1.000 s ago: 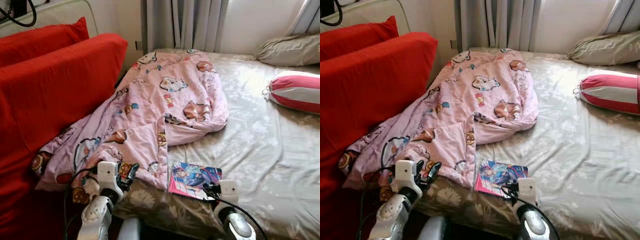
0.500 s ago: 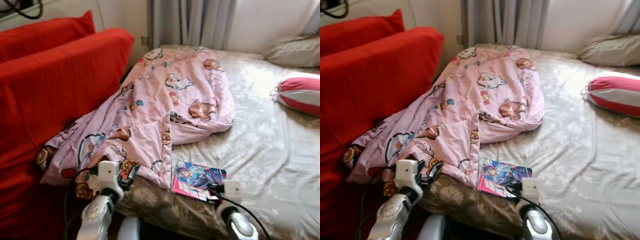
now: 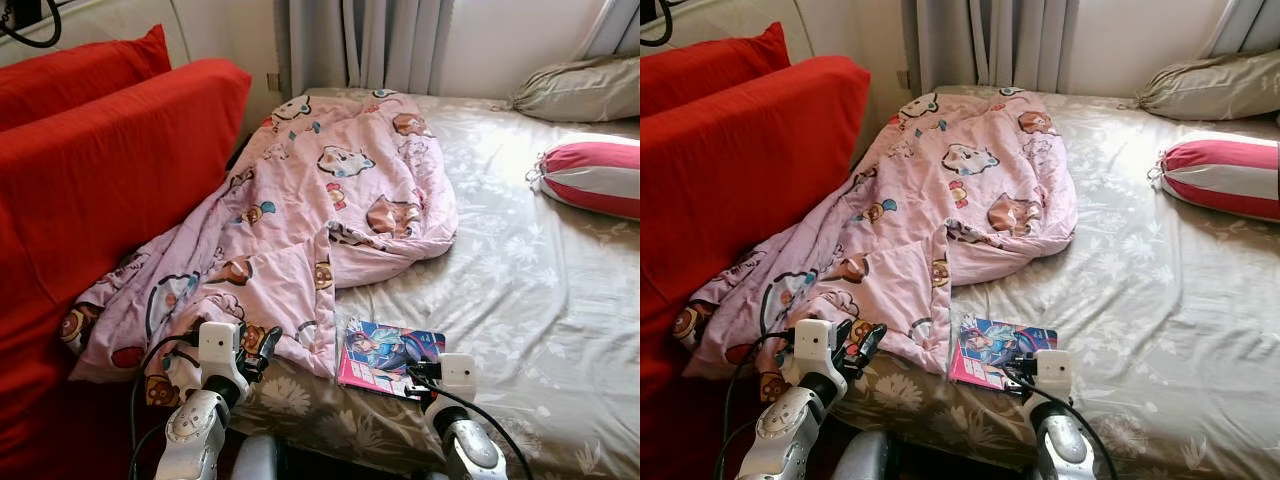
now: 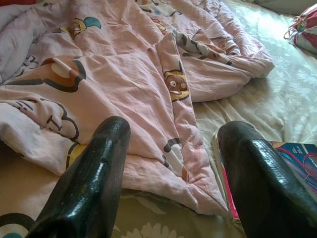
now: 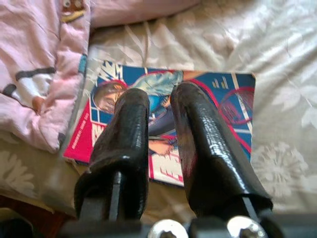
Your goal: Clean up the room
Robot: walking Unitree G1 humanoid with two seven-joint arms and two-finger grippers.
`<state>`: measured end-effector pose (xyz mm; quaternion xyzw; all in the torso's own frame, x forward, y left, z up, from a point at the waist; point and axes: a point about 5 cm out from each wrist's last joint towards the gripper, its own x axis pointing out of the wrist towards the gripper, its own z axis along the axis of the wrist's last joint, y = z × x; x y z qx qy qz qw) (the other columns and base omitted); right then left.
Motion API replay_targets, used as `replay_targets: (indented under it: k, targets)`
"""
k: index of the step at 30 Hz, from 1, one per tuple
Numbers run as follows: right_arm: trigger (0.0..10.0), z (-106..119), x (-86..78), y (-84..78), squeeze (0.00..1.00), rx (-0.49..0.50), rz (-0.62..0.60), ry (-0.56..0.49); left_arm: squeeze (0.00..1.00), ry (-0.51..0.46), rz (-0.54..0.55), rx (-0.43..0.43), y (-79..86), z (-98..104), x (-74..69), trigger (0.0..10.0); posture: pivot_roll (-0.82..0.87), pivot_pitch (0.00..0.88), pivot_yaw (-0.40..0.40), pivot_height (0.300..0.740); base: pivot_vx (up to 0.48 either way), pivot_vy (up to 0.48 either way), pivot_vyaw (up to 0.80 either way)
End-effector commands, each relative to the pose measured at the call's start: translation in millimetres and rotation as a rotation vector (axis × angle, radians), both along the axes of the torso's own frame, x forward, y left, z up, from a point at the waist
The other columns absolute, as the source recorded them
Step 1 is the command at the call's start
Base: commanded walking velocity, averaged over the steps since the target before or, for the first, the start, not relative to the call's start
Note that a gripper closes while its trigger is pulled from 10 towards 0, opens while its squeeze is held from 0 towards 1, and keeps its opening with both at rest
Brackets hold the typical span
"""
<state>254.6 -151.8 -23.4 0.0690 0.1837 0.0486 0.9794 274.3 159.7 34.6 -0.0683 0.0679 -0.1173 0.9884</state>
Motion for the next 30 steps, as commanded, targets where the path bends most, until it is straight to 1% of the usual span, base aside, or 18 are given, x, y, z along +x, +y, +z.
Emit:
replay_targets:
  k: [1, 7, 12, 16, 21, 24, 26, 30]
  targets:
    - [10.0, 4, 2.5, 1.8, 0.0, -0.001, 0.004, -0.025, 0.0, -0.006, -0.005, -0.004, -0.1, 4, 1.9, 10.0, 0.07, 0.05, 0.015, 0.636, 0.277, 0.0, 0.0]
    - [10.0, 5, 3.1, 1.1, 0.0, -0.005, 0.009, -0.033, 0.0, -0.004, -0.015, -0.001, -1.0, 3, 1.2, 10.0, 0.07, 0.053, 0.016, 0.636, 0.298, 0.0, 0.0]
    - [10.0, 7, 1.5, 4.5, 0.0, -0.008, 0.026, -0.05, 0.0, 0.0, -0.007, 0.002, -1.4, 2, 0.5, 10.0, 0.07, 0.056, 0.017, 0.636, 0.313, 0.0, 0.0]
    - [10.0, 7, 0.4, 6.9, 0.0, -0.01, 0.027, -0.058, 0.0, -0.002, -0.001, 0.003, -0.7, 2, 0.7, 10.0, 0.07, 0.057, 0.017, 0.636, 0.0, 0.0, 0.0]
    - [10.0, 10, 2.6, 6.8, 0.0, -0.008, -0.008, -0.064, 0.0, -0.004, -0.005, 0.007, -0.7, 3, 0.7, 10.0, 0.07, 0.069, 0.02, 0.636, 0.0, 0.0, 0.0]
    - [10.0, 11, 4.1, 4.3, 0.0, 0.01, -0.048, -0.052, 0.0, -0.003, -0.003, 0.009, 0.2, 3, 0.0, 10.0, 0.07, 0.078, 0.021, 0.636, 0.0, 0.0, 0.0]
    - [10.0, 7, 3.4, 0.0, 0.0, 0.029, -0.086, -0.025, 0.0, -0.004, -0.003, 0.01, 0.5, 3, -1.3, 10.0, 0.07, 0.085, 0.022, 0.636, 0.0, 0.0, 0.0]
    - [10.0, 5, 3.5, -4.6, 0.0, 0.055, -0.119, -0.004, 0.0, -0.004, -0.004, 0.011, 0.3, 3, -2.9, 10.0, 0.08, 0.099, 0.024, 0.636, 0.0, 0.0, 0.0]
